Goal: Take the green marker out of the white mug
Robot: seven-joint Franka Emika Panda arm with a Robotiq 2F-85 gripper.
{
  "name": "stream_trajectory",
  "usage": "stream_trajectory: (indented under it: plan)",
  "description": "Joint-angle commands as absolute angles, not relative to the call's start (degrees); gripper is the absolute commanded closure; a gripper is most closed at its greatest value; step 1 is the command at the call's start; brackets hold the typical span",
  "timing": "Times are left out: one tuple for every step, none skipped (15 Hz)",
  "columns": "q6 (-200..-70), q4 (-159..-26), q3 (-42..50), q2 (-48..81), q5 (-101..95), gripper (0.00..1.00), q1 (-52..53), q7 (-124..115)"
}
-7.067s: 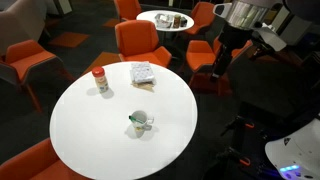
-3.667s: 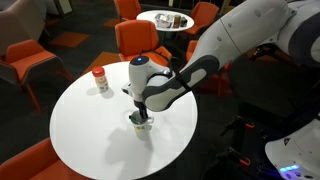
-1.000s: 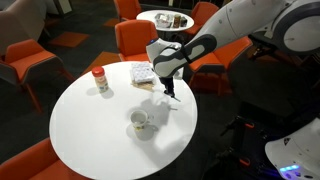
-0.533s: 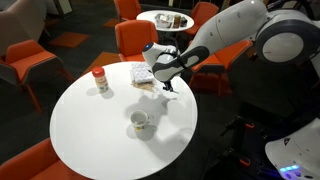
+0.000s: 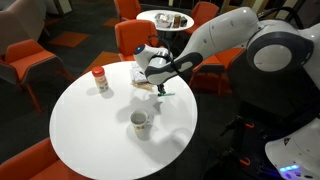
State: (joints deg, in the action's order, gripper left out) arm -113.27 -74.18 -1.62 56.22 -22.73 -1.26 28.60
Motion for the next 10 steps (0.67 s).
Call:
stream_trajectory:
  plan:
    - [-117.0, -79.8, -5.7, 49.1, -15.6, 0.14, -4.6, 30.1]
    - [-117.7, -81.5, -6.4, 46.5, -13.3, 0.06, -5.2, 29.4]
    - [-116.1, -83.3, -7.2, 43.2, -10.2, 0.00, -5.8, 28.3]
    - [-116.4, -85.5, -7.3, 40.0, -7.7, 0.00, -6.1, 26.4]
    - [-116.0, -88.0, -7.5, 36.5, -5.1, 0.00, -6.2, 24.8]
    - [-115.9, -89.7, -7.2, 33.6, -2.8, 0.00, -6.1, 22.8]
    - [-115.9, -92.1, -6.4, 30.2, -1.4, 0.00, -5.3, 19.7]
    - [-115.5, -93.6, -5.7, 27.6, -0.5, 0.00, -4.6, 16.8]
    - [-117.0, -95.9, -5.1, 25.1, -0.3, 0.00, -4.0, 14.6]
    - [-117.4, -97.0, -4.4, 23.5, -1.4, 0.00, -3.3, 13.0]
